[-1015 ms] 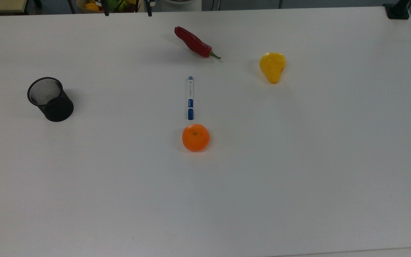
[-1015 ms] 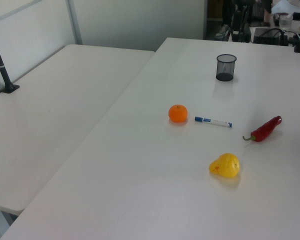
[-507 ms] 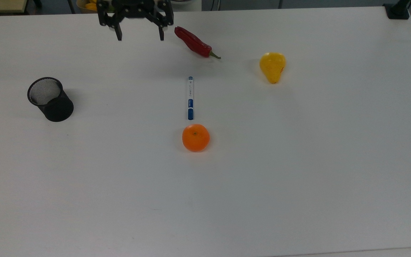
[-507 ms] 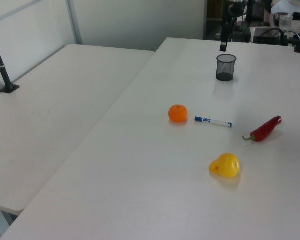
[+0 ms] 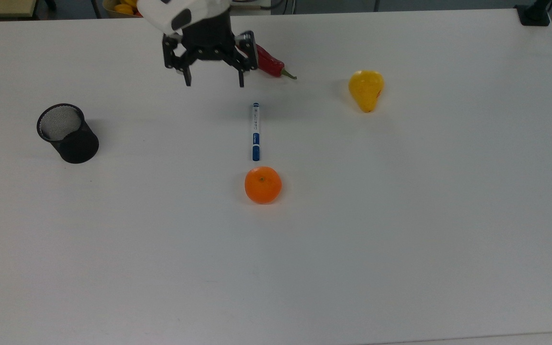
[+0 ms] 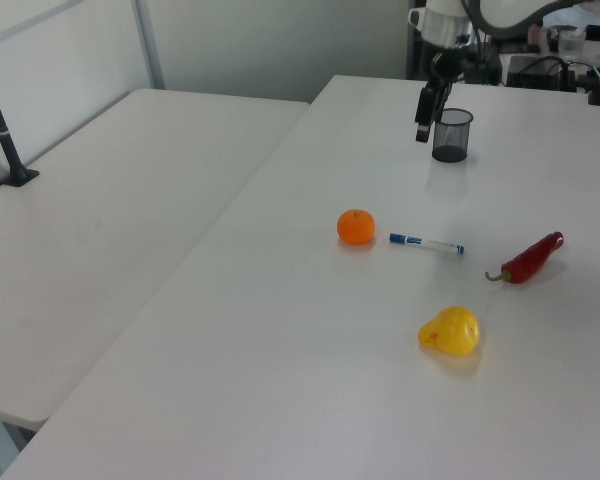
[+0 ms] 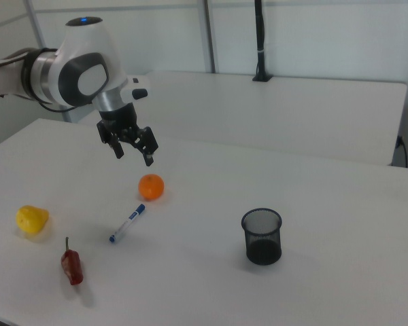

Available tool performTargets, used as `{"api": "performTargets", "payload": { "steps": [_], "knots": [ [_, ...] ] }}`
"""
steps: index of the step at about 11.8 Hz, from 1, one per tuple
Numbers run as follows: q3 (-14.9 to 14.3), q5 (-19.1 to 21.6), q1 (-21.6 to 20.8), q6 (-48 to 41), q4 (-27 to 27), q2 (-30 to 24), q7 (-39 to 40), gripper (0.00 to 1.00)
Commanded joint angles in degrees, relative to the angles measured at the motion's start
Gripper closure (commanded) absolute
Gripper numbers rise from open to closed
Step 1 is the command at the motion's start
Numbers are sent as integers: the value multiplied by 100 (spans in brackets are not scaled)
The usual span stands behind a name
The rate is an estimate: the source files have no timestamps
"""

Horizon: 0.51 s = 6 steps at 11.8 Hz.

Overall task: Place marker
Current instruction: 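Move the open gripper down over the blue-capped white marker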

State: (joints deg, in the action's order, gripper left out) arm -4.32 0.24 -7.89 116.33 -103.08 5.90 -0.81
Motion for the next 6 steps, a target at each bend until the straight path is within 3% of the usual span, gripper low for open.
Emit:
{"api": "performTargets", "payload": {
  "steps": [1, 6],
  "knots": [
    [1, -112, -274, 408, -221, 244, -560, 0],
    [177, -681, -389, 926, -230, 877, -1315, 0]
  ]
}}
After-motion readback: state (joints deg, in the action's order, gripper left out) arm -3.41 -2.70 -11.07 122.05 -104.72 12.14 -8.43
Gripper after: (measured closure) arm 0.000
